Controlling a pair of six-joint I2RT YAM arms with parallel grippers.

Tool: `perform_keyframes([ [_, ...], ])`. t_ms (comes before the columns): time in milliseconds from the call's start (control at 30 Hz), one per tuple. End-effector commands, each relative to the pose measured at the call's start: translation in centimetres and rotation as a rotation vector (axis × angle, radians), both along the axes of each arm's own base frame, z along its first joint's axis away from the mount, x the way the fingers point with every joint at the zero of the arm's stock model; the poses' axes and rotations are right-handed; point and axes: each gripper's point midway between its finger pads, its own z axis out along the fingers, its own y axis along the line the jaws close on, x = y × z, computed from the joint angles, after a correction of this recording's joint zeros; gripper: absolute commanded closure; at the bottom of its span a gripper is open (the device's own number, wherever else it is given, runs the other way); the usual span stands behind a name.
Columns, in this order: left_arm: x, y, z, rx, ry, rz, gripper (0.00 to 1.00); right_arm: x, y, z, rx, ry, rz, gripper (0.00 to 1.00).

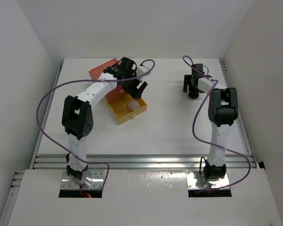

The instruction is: Organize the makeup

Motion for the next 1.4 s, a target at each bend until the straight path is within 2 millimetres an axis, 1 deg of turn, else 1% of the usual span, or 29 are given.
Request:
perform_keyframes([
  [0, 2.5, 0.7, 7.2, -0.116, -0.126, 0.075, 0.20, -0.3, -0.1, -0.9, -0.015, 0.036, 0.005, 0.19],
  [33, 3.6, 1.5, 8.4, -0.135, -0.148, 0.111, 0.20, -0.5, -0.3, -0.9, -0.010, 0.038, 0.004, 0.24],
  [100, 4.7, 2.3, 9.4, -0.168, -0.152, 0.167, 0.20, -1.0, 0.2, -0.4, 0.002, 0.041, 0.019, 0.24],
  [133, 5.5, 3.4, 10.4, -0.170, -0.181, 0.195, 0.20, -2.1, 0.3, -1.2, 0.003, 0.072, 0.023, 0.24],
  [200, 6.2, 4.0, 10.4, -0.164, -0.195, 0.214, 0.20, -2.3, 0.3, 0.1, 0.002, 0.050, 0.026, 0.24],
  [233, 6.7, 5.0, 10.8, -0.154, -0.211, 0.242, 0.20, -2.3, 0.3, 0.3, 0.002, 0.037, 0.028, 0.23],
  [267, 7.3, 5.7, 11.3, -0.161, -0.230, 0.255, 0.20, -3.2, 0.2, 0.3, 0.000, 0.047, 0.026, 0.23],
  [333, 8.3, 7.4, 11.0, -0.140, -0.246, 0.292, 0.20, -4.0, 0.1, -0.1, -0.002, 0.072, 0.031, 0.23],
  [367, 8.8, 7.9, 11.6, -0.146, -0.265, 0.303, 0.20, -4.4, 0.2, -0.2, 0.003, 0.087, 0.034, 0.23],
  [400, 9.2, 8.7, 11.0, -0.133, -0.258, 0.323, 0.20, -4.3, 0.4, -0.1, 0.012, 0.088, 0.042, 0.23],
  [433, 9.9, 10.3, 10.8, -0.117, -0.265, 0.362, 0.20, -4.7, 0.6, -0.3, 0.022, 0.102, 0.043, 0.23],
  [467, 10.4, 10.8, 10.2, -0.120, -0.256, 0.380, 0.20, -4.7, 0.5, -0.4, 0.024, 0.104, 0.042, 0.23],
  [500, 10.8, 12.2, 9.6, -0.098, -0.255, 0.418, 0.20, -4.6, 0.8, -0.6, 0.033, 0.102, 0.061, 0.24],
  [633, 11.7, 14.1, 8.4, -0.063, -0.254, 0.458, 0.20, -3.9, 0.6, -0.7, 0.013, 0.080, 0.092, 0.25],
  [733, 12.0, 14.7, 7.6, -0.050, -0.249, 0.460, 0.20, -3.5, 0.6, -0.6, 0.006, 0.073, 0.109, 0.38],
  [767, 12.2, 15.2, 6.9, -0.044, -0.237, 0.469, 0.20, -3.4, 0.8, -0.5, 0.009, 0.070, 0.118, 0.49],
  [833, 12.2, 15.2, 5.8, -0.036, -0.216, 0.469, 0.20, -3.4, 0.9, -0.2, 0.018, 0.068, 0.121, 0.61],
  [867, 12.4, 15.2, 5.3, -0.035, -0.214, 0.469, 0.20, -3.4, 0.8, 0.1, 0.017, 0.062, 0.121, 0.71],
  [900, 12.4, 15.2, 5.3, -0.035, -0.213, 0.469, 0.20, -3.4, 1.0, 0.3, 0.018, 0.060, 0.128, 0.75],
  [933, 12.4, 15.7, 4.3, -0.026, -0.194, 0.478, 0.20, -3.4, 1.2, 0.9, 0.026, 0.046, 0.135, 0.79],
  [1000, 12.2, 15.7, 3.8, -0.022, -0.182, 0.478, 0.20, -3.3, 1.4, 2.9, 0.019, 0.005, 0.155, 0.87],
  [1033, 12.2, 15.7, 3.3, -0.025, -0.173, 0.485, 0.20, -2.8, 2.3, 4.4, 0.018, -0.033, 0.184, 0.90],
  [1100, 12.2, 15.5, 2.6, -0.029, -0.163, 0.478, 0.20, -2.4, 3.2, 6.1, 0.020, -0.072, 0.219, 0.93],
  [1133, 12.1, 15.3, 2.1, -0.041, -0.151, 0.480, 0.20, -2.2, 3.9, 8.4, 0.022, -0.119, 0.235, 0.94],
  [1167, 12.1, 15.2, 1.7, -0.047, -0.146, 0.474, 0.20, -2.1, 6.3, 9.6, 0.059, -0.146, 0.291, 0.96],
  [1200, 11.8, 15.1, 1.2, -0.048, -0.131, 0.481, 0.20, -2.2, 7.4, 10.1, 0.080, -0.160, 0.318, 0.96],
  [1233, 12.0, 15.0, 1.4, -0.057, -0.137, 0.475, 0.20, -2.2, 9.4, 12.1, 0.100, -0.207, 0.364, 0.96],
  [1300, 12.0, 15.0, 1.2, -0.058, -0.140, 0.475, 0.20, -3.3, 14.9, 13.5, 0.167, -0.233, 0.504, 0.97],
  [1367, 11.8, 14.9, 0.8, -0.060, -0.126, 0.482, 0.20, -3.8, 18.3, 14.7, 0.216, -0.272, 0.594, 0.97],
])
